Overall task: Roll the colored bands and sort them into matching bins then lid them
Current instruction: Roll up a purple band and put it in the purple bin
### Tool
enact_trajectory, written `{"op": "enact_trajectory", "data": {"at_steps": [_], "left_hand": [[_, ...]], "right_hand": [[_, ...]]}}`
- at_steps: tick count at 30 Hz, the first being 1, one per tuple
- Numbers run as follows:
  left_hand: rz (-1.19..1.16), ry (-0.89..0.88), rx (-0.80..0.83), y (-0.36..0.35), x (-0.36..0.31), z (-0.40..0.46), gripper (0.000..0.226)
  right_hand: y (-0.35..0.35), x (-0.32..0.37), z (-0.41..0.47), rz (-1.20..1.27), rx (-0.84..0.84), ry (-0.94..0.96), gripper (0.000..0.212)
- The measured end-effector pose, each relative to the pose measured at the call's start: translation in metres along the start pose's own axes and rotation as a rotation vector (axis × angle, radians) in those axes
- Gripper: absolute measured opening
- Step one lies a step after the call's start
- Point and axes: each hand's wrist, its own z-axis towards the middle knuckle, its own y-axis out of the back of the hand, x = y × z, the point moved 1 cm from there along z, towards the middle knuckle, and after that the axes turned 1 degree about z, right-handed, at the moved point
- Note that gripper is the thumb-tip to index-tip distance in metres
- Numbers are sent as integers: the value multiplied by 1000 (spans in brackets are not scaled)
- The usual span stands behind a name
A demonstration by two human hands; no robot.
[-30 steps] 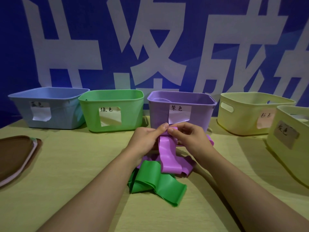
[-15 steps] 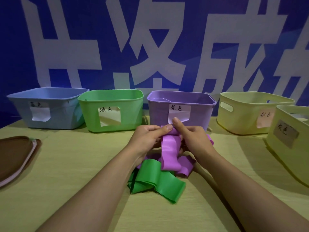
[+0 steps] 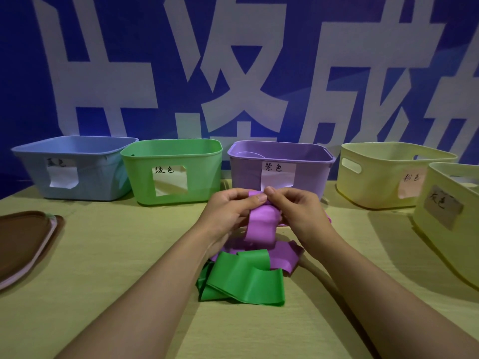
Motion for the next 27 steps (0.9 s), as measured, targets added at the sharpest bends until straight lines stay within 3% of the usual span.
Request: {"op": "enact_trajectory", "data": {"at_steps": [4,8,12,17,22,27], "left_hand": [[-14,15,15,-3,-3,-3,33],[50,28,-51,-3,-2,-3,50],[100,23,-70,-2,3,-1,64],[63,15,-72,-2,2,1,51],[62,0,-66,1,2,2,45],[92,-34,-57,1,5,2,25]], "right_hand": [[1,0,1,37,6,29,34],[0,2,1,-4,2,73,13],[1,1,0,-56,-6,92,15],[0,4,-4,-13,-2,70,26],[-2,6,-7,-23,15,-117,70],[-1,6,-6,-82,-58,-173,71]]}}
